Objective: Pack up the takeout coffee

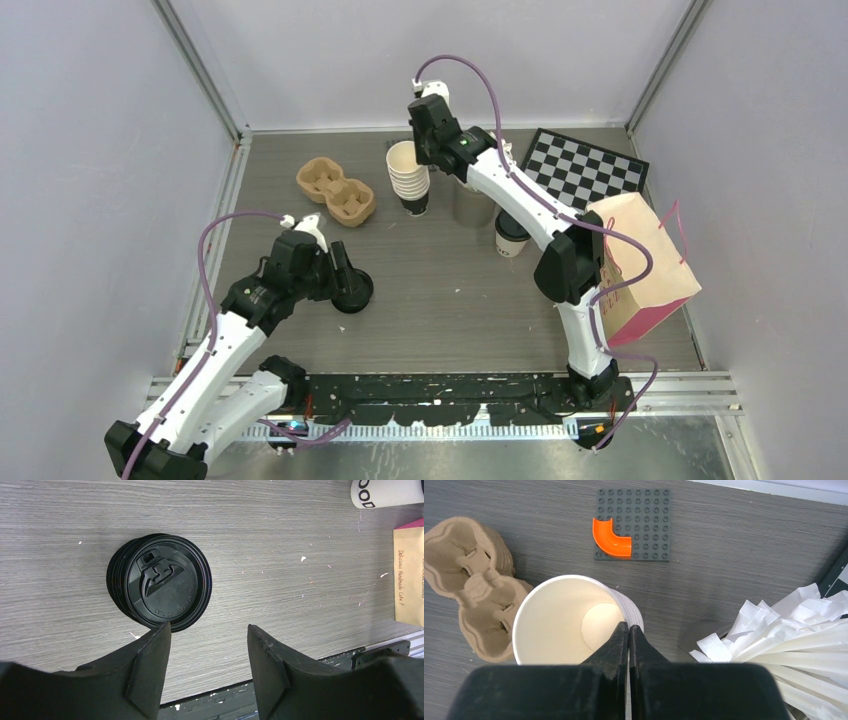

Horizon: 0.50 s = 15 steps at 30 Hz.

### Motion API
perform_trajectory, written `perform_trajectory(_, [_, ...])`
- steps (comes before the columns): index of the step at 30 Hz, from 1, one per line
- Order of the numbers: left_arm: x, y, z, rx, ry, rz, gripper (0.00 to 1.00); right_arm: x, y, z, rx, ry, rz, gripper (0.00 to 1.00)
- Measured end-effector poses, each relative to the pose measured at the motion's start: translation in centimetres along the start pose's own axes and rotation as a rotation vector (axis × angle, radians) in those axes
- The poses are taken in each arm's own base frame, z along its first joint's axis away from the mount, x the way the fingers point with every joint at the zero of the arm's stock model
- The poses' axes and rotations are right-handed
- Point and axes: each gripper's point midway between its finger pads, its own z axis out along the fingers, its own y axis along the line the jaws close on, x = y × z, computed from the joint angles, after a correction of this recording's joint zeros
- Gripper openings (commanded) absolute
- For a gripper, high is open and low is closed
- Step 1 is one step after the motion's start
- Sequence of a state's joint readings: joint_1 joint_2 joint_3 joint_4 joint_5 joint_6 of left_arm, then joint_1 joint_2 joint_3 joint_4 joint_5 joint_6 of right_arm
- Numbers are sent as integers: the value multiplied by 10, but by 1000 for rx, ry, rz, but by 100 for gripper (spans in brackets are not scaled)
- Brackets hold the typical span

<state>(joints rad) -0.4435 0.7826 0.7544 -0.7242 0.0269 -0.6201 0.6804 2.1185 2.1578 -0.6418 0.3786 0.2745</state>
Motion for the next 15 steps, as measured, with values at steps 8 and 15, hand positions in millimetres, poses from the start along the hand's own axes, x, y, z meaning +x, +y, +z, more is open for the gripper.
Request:
perform_trajectory(8, [0,0,0,-1,0,0,60,-6,1,-3,-23,0,53,0])
perform_trajectory(15, [0,1,1,-5,-1,0,61,-7,-1,-4,-43,14,96,0])
